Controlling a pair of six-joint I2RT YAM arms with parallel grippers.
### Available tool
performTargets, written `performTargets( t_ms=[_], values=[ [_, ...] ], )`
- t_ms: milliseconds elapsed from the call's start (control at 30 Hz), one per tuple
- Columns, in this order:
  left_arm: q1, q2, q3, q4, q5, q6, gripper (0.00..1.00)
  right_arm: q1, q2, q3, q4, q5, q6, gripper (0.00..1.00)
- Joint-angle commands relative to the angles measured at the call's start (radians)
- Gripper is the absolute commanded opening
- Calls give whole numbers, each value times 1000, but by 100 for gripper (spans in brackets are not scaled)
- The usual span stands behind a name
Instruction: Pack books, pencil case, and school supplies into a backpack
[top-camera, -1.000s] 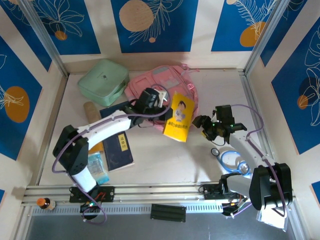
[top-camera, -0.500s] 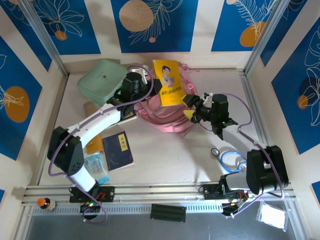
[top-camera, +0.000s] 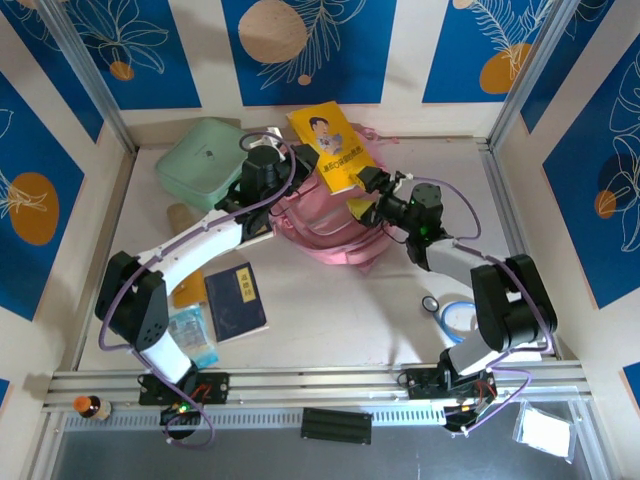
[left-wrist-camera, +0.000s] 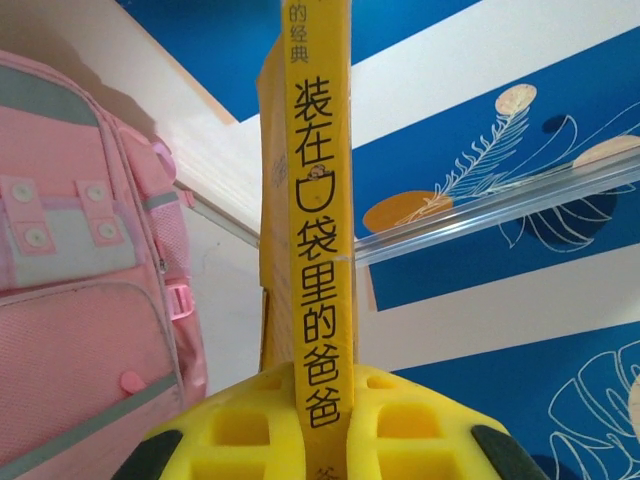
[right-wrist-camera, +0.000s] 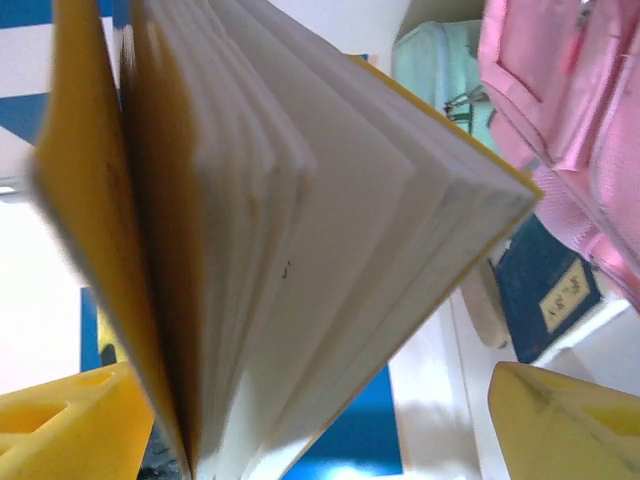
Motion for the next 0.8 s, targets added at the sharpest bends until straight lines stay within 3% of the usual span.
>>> performTargets(
  t_ms=[0,167,300,667,767],
  values=[
    [7,10,17,140,-14,-68,0,30,39,21,101,39,61,85],
    [7,16,8,107,-42,-110,0,46,70,47,136,99,59,83],
    [7,-1,-25,106,-78,-119,0,41,78,67,140,116,48,74],
    [7,-36,-78,56,-103,-80,0,7,47,67,54,78,5,27],
    [7,-50,-91,5,-113,-14,15,-9,21,75,-23,37,-51,10]
  ],
)
